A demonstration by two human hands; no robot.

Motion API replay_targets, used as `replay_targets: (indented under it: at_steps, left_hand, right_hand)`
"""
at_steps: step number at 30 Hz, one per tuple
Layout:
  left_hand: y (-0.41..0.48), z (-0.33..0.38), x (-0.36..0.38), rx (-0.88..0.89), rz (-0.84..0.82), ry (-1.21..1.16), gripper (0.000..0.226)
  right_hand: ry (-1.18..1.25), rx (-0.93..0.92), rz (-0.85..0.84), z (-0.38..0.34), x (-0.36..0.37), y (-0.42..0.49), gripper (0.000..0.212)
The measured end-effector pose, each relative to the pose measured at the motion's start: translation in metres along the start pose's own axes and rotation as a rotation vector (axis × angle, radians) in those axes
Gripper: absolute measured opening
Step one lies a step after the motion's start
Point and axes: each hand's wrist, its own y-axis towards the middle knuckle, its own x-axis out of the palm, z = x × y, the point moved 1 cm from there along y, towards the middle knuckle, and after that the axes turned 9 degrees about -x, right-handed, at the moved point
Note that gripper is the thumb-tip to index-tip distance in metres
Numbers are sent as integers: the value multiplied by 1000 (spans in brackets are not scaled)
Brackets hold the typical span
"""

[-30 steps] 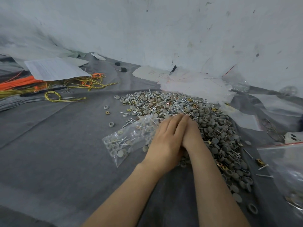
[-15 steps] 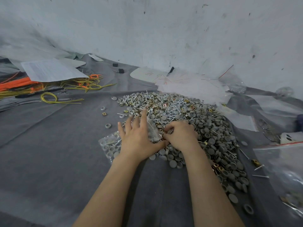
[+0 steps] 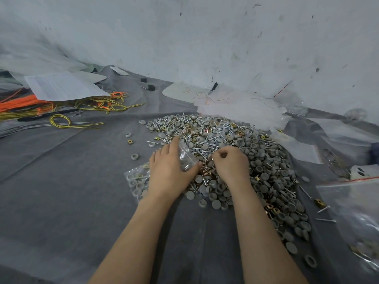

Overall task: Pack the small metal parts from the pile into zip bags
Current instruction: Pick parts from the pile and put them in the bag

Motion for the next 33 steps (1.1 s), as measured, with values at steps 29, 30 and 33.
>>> replay_targets:
  at_steps: [29, 30, 33]
  left_hand:
    - [-6, 5, 4, 89, 4, 31, 91]
    - [-9, 9, 4, 144, 11, 24, 92]
    - [-18, 26, 7, 361, 5, -29, 80]
  right_hand:
    - [437, -18, 160, 1, 3, 7, 7]
    - [445, -19, 163, 2, 4, 7, 8]
    - [449, -19, 177, 4, 3, 7, 11]
